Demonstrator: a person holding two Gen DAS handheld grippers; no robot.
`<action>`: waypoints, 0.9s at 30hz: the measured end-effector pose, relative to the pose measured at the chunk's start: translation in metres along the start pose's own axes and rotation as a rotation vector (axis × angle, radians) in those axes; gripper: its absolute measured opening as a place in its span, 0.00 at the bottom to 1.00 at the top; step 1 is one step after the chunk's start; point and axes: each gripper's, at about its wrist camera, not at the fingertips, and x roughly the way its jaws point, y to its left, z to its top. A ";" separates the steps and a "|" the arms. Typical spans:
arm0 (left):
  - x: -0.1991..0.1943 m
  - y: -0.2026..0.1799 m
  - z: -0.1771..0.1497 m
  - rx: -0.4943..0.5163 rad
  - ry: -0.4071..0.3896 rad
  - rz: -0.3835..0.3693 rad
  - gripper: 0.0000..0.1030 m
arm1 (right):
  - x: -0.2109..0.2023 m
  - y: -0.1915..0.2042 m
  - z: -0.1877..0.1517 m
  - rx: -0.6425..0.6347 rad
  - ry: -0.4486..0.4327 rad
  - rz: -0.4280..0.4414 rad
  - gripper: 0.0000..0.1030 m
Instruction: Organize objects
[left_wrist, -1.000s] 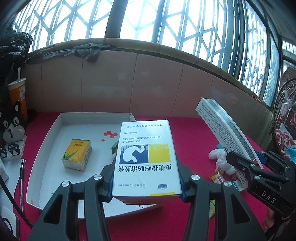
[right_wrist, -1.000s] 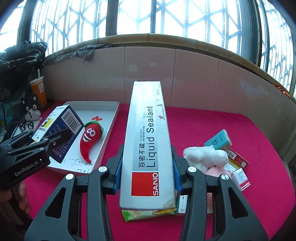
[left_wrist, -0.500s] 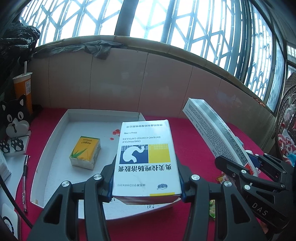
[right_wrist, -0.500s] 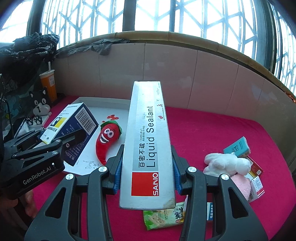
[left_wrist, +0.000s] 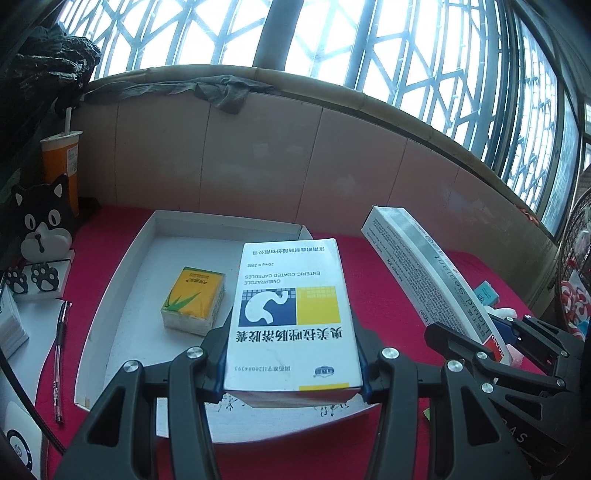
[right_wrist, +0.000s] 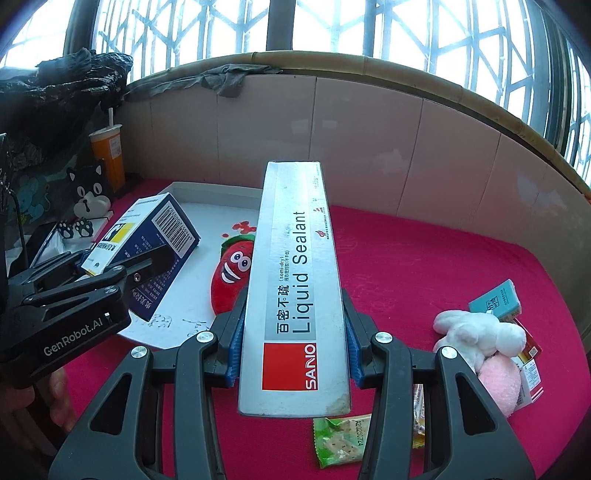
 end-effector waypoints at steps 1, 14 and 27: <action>0.000 0.003 0.001 -0.003 0.000 0.003 0.49 | 0.001 0.002 0.001 -0.001 0.002 0.003 0.42; 0.003 0.059 0.012 -0.072 0.000 0.099 0.49 | 0.026 0.026 0.017 -0.014 0.055 0.083 0.42; 0.041 0.072 0.021 -0.055 0.078 0.113 0.50 | 0.082 0.054 0.050 0.051 0.154 0.188 0.42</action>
